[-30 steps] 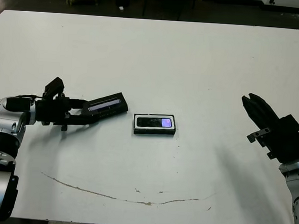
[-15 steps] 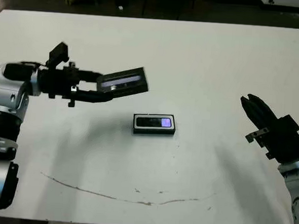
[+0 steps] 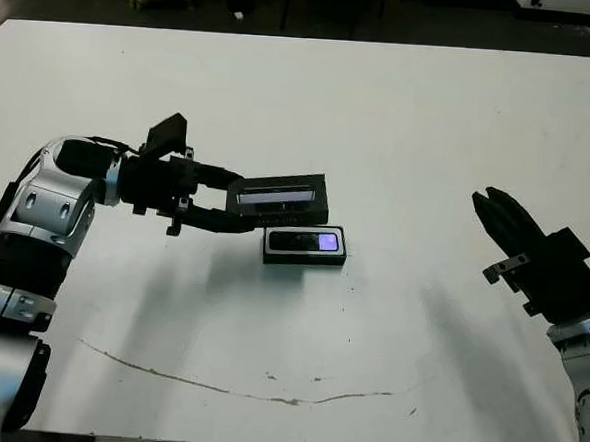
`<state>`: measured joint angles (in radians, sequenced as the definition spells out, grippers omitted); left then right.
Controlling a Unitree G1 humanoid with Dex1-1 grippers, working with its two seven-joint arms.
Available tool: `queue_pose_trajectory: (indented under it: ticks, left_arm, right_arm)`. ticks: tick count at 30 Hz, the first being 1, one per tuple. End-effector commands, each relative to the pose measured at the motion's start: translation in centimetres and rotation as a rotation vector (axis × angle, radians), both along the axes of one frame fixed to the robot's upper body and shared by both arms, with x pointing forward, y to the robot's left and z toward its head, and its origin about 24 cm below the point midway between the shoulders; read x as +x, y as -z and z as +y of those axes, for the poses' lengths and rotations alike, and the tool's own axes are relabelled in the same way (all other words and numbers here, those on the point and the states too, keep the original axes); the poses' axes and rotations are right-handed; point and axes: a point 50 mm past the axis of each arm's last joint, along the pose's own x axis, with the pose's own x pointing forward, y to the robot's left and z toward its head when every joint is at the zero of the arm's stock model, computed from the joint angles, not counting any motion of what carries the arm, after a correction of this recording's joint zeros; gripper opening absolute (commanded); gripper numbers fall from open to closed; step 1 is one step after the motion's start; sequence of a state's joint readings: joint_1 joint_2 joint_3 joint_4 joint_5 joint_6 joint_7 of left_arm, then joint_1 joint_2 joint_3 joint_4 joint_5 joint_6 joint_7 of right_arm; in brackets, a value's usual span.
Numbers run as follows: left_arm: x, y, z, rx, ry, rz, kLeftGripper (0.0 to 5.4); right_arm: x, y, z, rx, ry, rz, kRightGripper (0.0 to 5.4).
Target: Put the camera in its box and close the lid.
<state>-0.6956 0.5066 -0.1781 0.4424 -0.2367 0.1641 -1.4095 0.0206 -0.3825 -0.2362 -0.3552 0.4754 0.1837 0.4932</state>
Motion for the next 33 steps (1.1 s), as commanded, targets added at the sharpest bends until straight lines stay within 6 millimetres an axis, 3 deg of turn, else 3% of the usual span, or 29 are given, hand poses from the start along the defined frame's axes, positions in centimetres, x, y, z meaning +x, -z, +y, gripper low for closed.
queue_pose_trajectory:
  ticks: [1, 18, 33]
  left_arm:
    - [-0.2, 1.5, 0.3, 0.009, -0.023, 0.045, 2.20]
    - [-0.7, 5.5, -0.1, -0.133, -0.063, 0.094, 2.20]
    - [-0.7, 7.9, -0.2, -0.113, -0.127, 0.078, 2.20]
  right_arm:
    - [-0.1, 0.5, -0.1, 0.001, 0.003, 0.030, 0.00]
    - [-0.2, 0.8, -0.2, -0.008, -0.002, 0.023, 0.00]
    - [-0.3, 0.8, -0.1, -0.006, 0.000, 0.025, 0.00]
